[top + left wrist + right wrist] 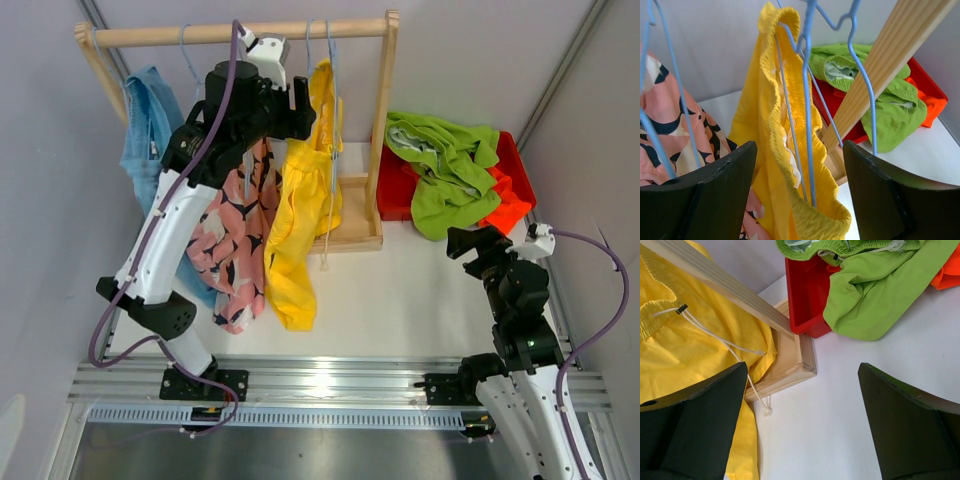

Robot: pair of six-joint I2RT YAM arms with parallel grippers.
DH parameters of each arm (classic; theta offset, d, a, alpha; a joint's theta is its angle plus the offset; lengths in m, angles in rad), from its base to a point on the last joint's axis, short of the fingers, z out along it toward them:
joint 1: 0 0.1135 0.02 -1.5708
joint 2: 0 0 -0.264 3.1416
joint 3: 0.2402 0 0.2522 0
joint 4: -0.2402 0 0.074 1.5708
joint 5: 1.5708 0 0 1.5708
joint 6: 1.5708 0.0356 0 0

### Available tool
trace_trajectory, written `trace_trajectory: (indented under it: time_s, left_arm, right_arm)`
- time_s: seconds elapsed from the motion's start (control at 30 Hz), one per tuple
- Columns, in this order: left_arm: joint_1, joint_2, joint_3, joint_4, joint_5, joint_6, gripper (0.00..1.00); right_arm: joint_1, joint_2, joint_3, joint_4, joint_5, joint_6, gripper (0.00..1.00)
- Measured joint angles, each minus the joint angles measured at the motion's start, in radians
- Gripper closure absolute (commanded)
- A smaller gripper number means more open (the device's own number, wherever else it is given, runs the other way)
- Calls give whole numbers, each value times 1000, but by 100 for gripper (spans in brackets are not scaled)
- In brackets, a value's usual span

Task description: Remove the shorts from the hanger

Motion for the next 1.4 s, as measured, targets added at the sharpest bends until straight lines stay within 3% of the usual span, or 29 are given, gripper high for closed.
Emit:
trace_trajectory:
  time_s: [0.67,0.8,0.97,1.1,1.4]
  left_arm:
    - [46,64,56,48,56,-18,56]
    - [46,69,56,50,60,-28,74]
    - [46,84,57,51,62,-35,83]
    - [46,108,57,52,66,-35,100]
    - [46,117,78,40,67,-26,100]
  right_arm:
    - [0,-12,-42,-11,17,-16,1]
    - [0,-16,-52,-13,20,-19,1]
    - [-1,-28,-63,-16,23,-19,1]
    - [-2,-37,-66,-20,28,-23,1]
    - [-10,-46,-68,-21,34,-34,1]
